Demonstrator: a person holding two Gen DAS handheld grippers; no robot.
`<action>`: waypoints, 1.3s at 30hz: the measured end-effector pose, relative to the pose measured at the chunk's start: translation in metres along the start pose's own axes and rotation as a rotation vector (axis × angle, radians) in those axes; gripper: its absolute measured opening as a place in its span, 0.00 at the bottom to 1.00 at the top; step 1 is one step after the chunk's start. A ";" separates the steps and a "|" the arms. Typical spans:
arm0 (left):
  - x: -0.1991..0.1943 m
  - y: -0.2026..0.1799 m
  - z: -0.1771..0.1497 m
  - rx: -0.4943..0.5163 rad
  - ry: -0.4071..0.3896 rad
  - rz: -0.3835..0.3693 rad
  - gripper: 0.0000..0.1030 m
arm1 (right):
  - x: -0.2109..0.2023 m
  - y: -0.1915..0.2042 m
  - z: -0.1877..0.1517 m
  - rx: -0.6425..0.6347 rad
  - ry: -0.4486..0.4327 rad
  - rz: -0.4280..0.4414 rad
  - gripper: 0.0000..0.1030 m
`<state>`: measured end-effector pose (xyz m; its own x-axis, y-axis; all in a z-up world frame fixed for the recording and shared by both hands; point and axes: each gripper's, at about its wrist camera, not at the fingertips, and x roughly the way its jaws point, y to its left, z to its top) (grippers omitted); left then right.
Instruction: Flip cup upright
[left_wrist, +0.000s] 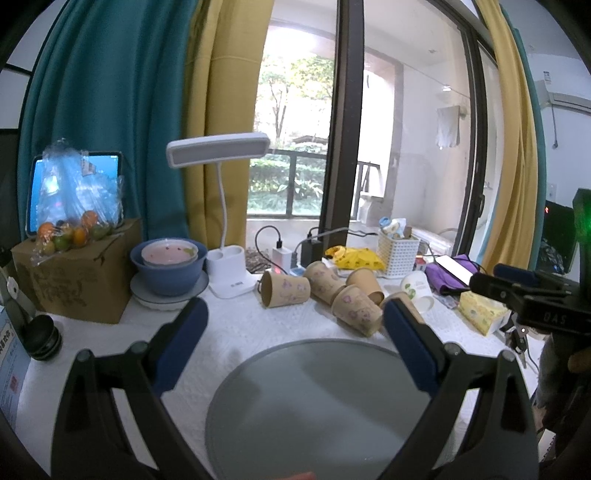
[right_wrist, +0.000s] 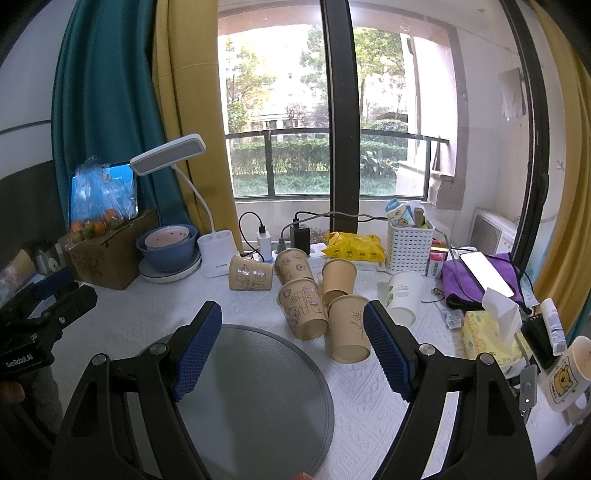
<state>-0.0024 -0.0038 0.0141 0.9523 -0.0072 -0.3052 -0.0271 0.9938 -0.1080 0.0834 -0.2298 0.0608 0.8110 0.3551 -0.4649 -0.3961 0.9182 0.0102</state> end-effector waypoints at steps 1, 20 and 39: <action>0.000 0.000 0.000 0.000 0.000 0.000 0.94 | 0.000 0.000 0.000 0.001 0.001 0.000 0.79; 0.039 0.001 -0.004 -0.005 0.115 -0.013 0.94 | 0.027 -0.018 0.001 0.051 0.061 -0.003 0.79; 0.201 -0.018 0.008 -0.011 0.432 -0.043 0.94 | 0.142 -0.093 0.011 0.159 0.184 -0.020 0.79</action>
<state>0.1922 -0.0227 -0.0377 0.7383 -0.0969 -0.6675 0.0047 0.9903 -0.1386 0.2404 -0.2627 0.0035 0.7202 0.3120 -0.6196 -0.2963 0.9459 0.1319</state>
